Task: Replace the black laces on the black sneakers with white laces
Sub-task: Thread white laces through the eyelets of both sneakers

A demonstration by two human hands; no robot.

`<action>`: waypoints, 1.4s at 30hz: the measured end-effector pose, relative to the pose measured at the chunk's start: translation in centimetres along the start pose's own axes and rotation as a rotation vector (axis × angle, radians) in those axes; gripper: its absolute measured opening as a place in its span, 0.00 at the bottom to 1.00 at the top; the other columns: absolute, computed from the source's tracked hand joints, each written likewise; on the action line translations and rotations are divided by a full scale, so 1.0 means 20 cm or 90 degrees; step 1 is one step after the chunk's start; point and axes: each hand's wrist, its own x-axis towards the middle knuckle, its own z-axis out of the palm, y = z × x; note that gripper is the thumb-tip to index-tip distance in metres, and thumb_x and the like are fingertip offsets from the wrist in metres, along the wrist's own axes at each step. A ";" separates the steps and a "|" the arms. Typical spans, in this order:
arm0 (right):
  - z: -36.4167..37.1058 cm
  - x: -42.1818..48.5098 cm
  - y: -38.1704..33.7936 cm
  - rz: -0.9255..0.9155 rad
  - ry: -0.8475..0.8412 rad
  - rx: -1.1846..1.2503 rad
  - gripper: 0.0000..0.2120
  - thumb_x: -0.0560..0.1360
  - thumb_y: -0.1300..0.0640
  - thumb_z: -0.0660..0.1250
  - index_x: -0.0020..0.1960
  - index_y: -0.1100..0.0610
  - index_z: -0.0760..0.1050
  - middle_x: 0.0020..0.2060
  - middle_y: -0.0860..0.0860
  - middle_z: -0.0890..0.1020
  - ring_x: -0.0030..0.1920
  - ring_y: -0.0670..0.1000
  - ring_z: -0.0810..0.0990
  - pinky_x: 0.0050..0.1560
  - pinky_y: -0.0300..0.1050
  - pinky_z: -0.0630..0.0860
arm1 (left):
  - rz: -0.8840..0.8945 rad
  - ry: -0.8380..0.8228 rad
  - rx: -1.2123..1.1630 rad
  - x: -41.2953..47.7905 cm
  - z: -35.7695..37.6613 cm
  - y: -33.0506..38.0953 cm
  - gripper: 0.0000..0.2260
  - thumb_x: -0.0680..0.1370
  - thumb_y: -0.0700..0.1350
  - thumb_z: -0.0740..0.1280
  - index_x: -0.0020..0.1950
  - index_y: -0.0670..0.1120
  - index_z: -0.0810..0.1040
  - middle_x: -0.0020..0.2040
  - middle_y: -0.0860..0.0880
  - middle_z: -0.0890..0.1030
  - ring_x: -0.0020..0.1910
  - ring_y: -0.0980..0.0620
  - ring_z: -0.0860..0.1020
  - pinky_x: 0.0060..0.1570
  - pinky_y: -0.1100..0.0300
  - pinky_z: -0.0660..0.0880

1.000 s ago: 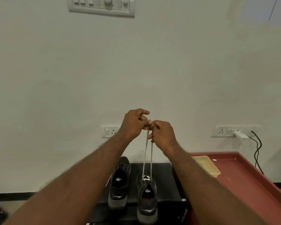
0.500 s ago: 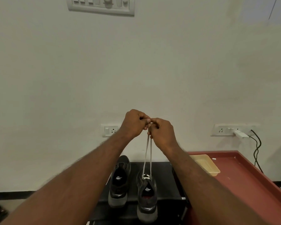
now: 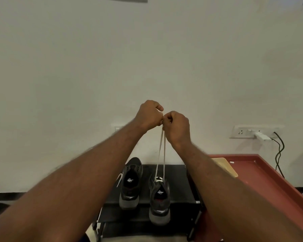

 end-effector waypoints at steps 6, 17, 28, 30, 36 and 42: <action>-0.01 0.04 0.01 0.090 -0.014 0.121 0.07 0.81 0.59 0.62 0.49 0.58 0.78 0.42 0.51 0.82 0.42 0.51 0.82 0.45 0.46 0.81 | -0.005 -0.018 -0.078 0.01 0.02 -0.05 0.09 0.75 0.32 0.69 0.54 0.37 0.82 0.45 0.40 0.84 0.43 0.47 0.83 0.47 0.54 0.82; -0.10 0.10 -0.09 0.185 -0.045 0.328 0.06 0.77 0.65 0.65 0.44 0.59 0.79 0.38 0.50 0.81 0.32 0.43 0.76 0.31 0.33 0.71 | -0.002 0.053 -0.105 0.04 0.09 -0.07 0.07 0.77 0.39 0.70 0.41 0.38 0.84 0.38 0.43 0.85 0.41 0.46 0.84 0.44 0.52 0.81; -0.13 0.25 -0.24 0.090 -0.033 0.241 0.06 0.73 0.66 0.66 0.40 0.61 0.81 0.39 0.52 0.85 0.40 0.53 0.84 0.39 0.46 0.80 | 0.099 0.113 0.043 0.13 -0.07 0.07 0.13 0.75 0.34 0.66 0.29 0.36 0.75 0.30 0.36 0.78 0.30 0.44 0.76 0.34 0.51 0.76; -0.15 0.27 -0.27 0.062 -0.028 0.220 0.07 0.74 0.65 0.66 0.40 0.59 0.80 0.38 0.51 0.85 0.41 0.53 0.85 0.41 0.46 0.81 | 0.112 0.105 0.067 0.14 -0.10 0.11 0.11 0.74 0.33 0.66 0.32 0.36 0.78 0.32 0.37 0.80 0.30 0.46 0.74 0.32 0.56 0.73; -0.21 0.31 -0.35 0.045 0.022 0.248 0.08 0.71 0.66 0.66 0.37 0.58 0.82 0.36 0.50 0.85 0.38 0.51 0.84 0.37 0.44 0.80 | 0.158 0.125 0.063 0.17 -0.15 0.22 0.07 0.74 0.33 0.66 0.37 0.33 0.80 0.37 0.38 0.83 0.38 0.43 0.81 0.40 0.53 0.78; -0.27 0.31 -0.38 0.053 -0.045 0.218 0.05 0.71 0.67 0.68 0.36 0.65 0.81 0.36 0.57 0.85 0.31 0.49 0.81 0.31 0.42 0.76 | 0.161 0.089 0.094 0.14 -0.17 0.22 0.06 0.74 0.33 0.65 0.38 0.40 0.77 0.41 0.41 0.83 0.43 0.45 0.81 0.40 0.57 0.75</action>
